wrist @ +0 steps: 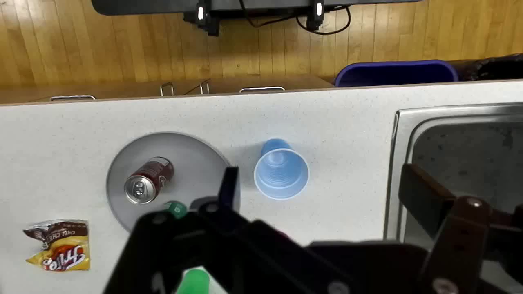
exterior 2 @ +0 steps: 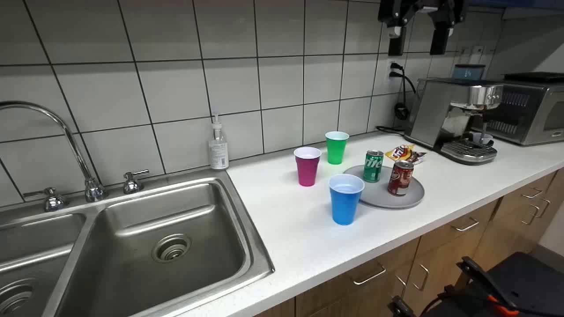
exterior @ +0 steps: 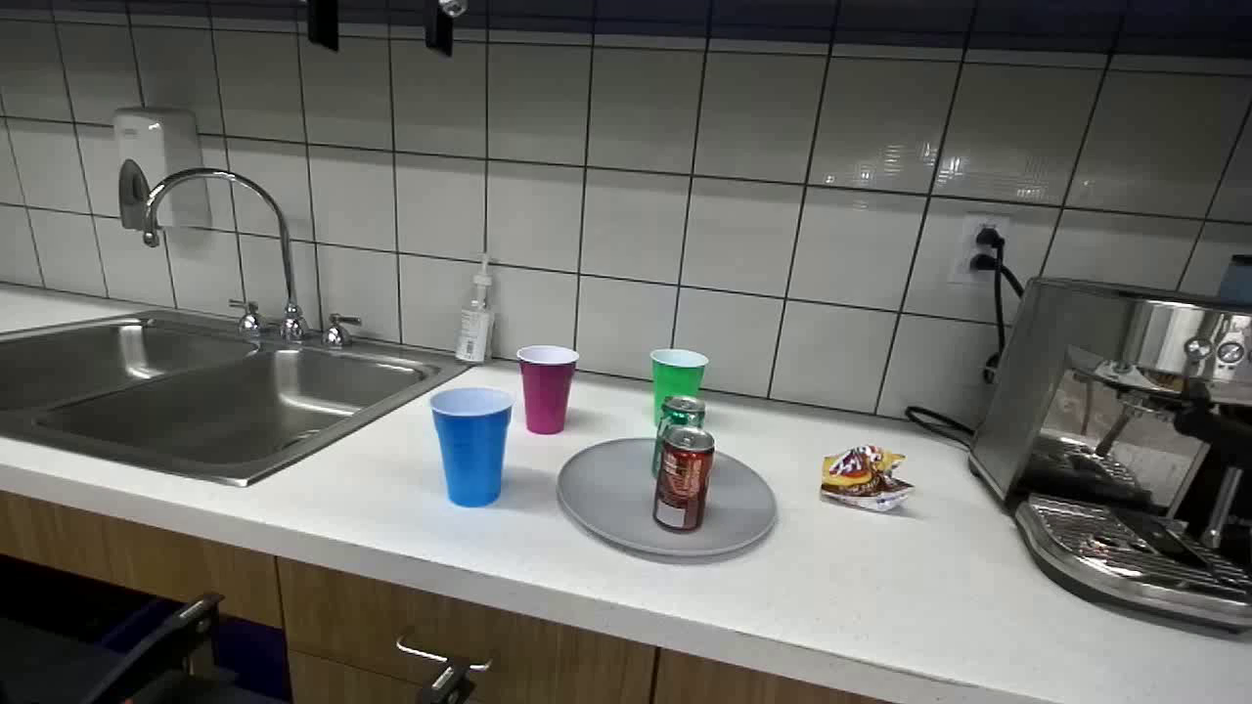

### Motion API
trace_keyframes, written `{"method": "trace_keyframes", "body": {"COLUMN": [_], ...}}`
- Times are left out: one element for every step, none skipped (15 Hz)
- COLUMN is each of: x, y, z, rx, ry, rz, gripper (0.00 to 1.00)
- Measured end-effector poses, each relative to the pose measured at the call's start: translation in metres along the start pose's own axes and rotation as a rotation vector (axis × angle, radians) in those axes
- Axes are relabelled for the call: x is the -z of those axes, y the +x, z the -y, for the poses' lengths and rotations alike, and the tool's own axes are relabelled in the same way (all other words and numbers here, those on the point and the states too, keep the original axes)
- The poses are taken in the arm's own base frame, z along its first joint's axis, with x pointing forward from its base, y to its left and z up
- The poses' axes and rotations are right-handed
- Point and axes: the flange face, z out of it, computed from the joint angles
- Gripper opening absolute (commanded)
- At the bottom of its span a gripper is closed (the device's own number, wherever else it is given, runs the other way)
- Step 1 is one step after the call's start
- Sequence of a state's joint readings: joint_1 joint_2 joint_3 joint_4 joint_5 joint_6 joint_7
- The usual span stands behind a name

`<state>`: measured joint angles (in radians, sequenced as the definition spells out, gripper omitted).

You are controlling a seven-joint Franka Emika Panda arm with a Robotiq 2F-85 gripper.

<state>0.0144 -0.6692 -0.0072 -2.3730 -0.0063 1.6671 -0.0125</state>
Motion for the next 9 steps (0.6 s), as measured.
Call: {"method": "trace_keyframes", "body": {"x": [0.0, 0.0, 0.0, 0.0, -0.0001, -0.0004, -0.0012, -0.0023, -0.0038], "y": [0.0001, 0.0001, 0.0001, 0.0001, 0.0001, 0.0001, 0.0002, 0.0008, 0.0026], "z": [0.0, 0.0, 0.0, 0.0, 0.0, 0.0, 0.0, 0.0, 0.0], "rx": [0.0, 0.0, 0.0, 0.0, 0.0, 0.0, 0.0, -0.001, -0.003], "ry": [0.0, 0.0, 0.0, 0.0, 0.0, 0.0, 0.0, 0.0, 0.0], "rz": [0.0, 0.0, 0.0, 0.0, 0.0, 0.001, 0.002, -0.001, -0.015], "gripper": [1.0, 1.0, 1.0, 1.0, 1.0, 1.0, 1.0, 1.0, 1.0]}}
